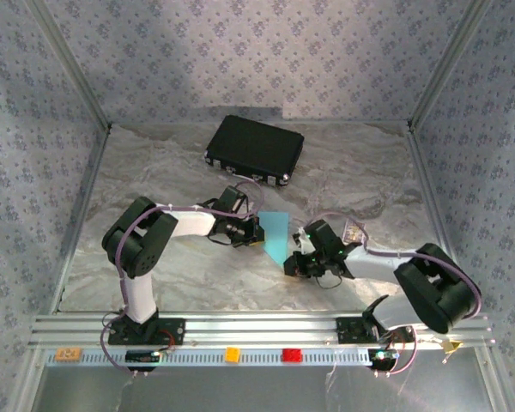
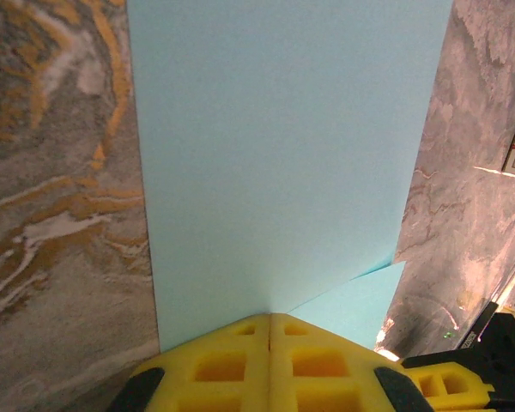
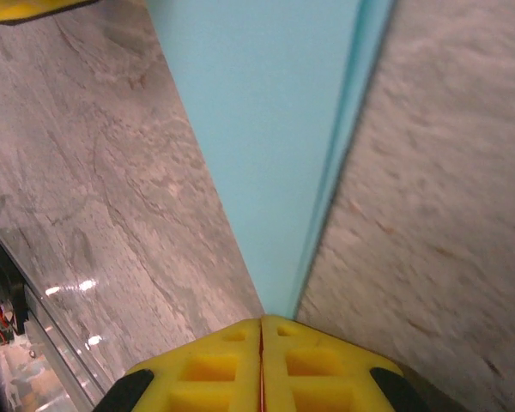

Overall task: Fold a paper plane with a square sheet of paper (pick it up from the middle)
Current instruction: Third fold the triangle at the center of the table.

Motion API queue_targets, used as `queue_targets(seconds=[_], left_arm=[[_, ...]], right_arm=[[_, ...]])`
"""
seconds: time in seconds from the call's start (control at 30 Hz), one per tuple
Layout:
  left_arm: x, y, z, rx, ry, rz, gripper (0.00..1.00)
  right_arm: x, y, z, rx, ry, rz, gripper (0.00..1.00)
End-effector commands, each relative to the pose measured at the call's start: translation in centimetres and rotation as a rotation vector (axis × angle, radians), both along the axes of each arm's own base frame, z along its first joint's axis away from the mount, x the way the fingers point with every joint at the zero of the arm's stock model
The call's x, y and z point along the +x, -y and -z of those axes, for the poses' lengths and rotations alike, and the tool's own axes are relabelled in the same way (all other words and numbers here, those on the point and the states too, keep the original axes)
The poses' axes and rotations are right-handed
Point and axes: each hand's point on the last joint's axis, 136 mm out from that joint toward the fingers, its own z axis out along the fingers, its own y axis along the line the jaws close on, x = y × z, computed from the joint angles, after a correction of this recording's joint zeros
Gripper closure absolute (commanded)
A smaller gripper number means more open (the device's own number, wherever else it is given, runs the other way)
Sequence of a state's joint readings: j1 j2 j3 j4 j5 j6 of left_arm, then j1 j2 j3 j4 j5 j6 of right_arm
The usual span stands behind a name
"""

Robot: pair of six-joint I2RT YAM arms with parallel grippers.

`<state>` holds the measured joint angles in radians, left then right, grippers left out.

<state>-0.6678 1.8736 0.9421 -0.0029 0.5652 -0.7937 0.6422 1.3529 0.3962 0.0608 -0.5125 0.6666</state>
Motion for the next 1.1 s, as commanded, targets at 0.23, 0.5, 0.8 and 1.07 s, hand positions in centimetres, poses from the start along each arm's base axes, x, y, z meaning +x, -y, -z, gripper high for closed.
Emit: queue_targets(seconds=[0.23,0.5,0.8,1.07], left_arm=[[-1.9,-2.0,1.8,0.088,-0.046,-0.118,1.00],[-1.8,-1.9,-1.4,0.060,0.067,-0.144,0.98],[-0.8,-2.5,-4.0,0.051,0.185,-0.125,0.88],[0.5,-5.0,-4.1,0.039,0.206,-0.186,0.82]], right_arm=[[4.3,5.3,-3.5,-0.173,0.212,0.229,0.83],[6.5,5.3,-5.1,-0.173,0.241,0.284,0.63],[7.6,3.4,-5.9,-0.175,0.323,0.265,0.60],[7.8,2.5,-5.4,-0.250,0.435,0.213,0.62]])
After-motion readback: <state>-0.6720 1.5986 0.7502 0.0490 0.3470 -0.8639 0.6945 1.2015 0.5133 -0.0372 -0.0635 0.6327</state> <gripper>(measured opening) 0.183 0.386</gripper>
